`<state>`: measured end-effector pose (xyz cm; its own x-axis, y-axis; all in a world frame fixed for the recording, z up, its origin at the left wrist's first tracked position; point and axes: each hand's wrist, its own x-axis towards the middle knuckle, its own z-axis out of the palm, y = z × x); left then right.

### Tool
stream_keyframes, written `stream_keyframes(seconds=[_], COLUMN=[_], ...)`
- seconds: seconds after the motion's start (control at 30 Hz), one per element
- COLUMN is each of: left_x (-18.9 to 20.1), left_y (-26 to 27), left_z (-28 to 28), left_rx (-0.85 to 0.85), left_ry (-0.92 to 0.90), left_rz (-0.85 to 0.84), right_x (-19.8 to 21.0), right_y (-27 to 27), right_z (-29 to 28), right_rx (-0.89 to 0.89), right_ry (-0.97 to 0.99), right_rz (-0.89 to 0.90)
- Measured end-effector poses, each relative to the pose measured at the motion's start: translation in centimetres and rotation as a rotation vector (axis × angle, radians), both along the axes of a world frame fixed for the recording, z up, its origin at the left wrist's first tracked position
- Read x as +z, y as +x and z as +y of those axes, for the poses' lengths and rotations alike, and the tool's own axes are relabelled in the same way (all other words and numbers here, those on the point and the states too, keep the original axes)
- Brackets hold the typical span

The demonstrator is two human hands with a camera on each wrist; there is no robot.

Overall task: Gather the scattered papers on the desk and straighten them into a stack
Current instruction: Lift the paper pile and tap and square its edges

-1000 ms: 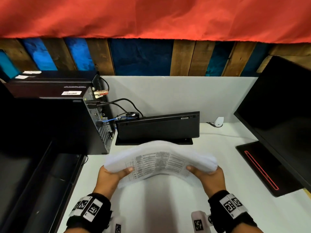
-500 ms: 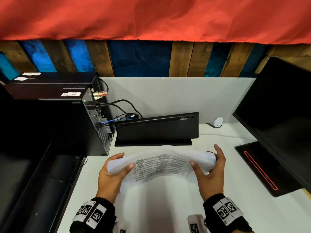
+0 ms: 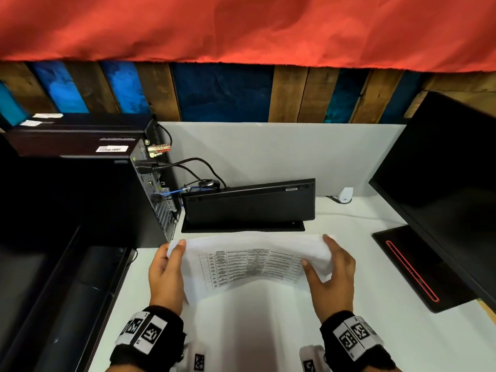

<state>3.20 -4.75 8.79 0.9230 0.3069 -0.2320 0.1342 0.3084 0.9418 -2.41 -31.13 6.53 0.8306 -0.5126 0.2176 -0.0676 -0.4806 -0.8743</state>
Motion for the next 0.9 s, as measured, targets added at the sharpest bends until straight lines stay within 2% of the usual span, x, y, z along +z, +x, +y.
stream_keyframes(seconds=[0.13,0.27,0.37,0.47,0.63,0.9], left_x=[-0.4,-0.9,-1.0,-1.0,-1.3,-1.1], left_y=[0.0,0.4,0.4,0.4,0.7,0.6], left_z=[0.0,0.1,0.2,0.2,0.3,0.4], left_rx=[0.019,0.042,0.042,0.031,0.039,0.014], left_ry=[-0.009,-0.034,-0.006,0.002,0.027,0.024], left_rz=[0.017,0.054,0.07,0.087,0.065,0.002], right_x=[0.1,-0.1,0.1,0.0,-0.2,0.1], right_y=[0.1,0.3,0.2,0.4,0.5,1.1], right_z=[0.0,-0.2,-0.2,-0.6,-0.9,-1.9], right_rx=[0.06,-0.002,0.084,0.067,0.11,0.165], right_ry=[-0.071,0.006,-0.029,0.008,-0.087,-0.056], right_rz=[-0.023,0.027,0.014,0.018,0.013,0.023])
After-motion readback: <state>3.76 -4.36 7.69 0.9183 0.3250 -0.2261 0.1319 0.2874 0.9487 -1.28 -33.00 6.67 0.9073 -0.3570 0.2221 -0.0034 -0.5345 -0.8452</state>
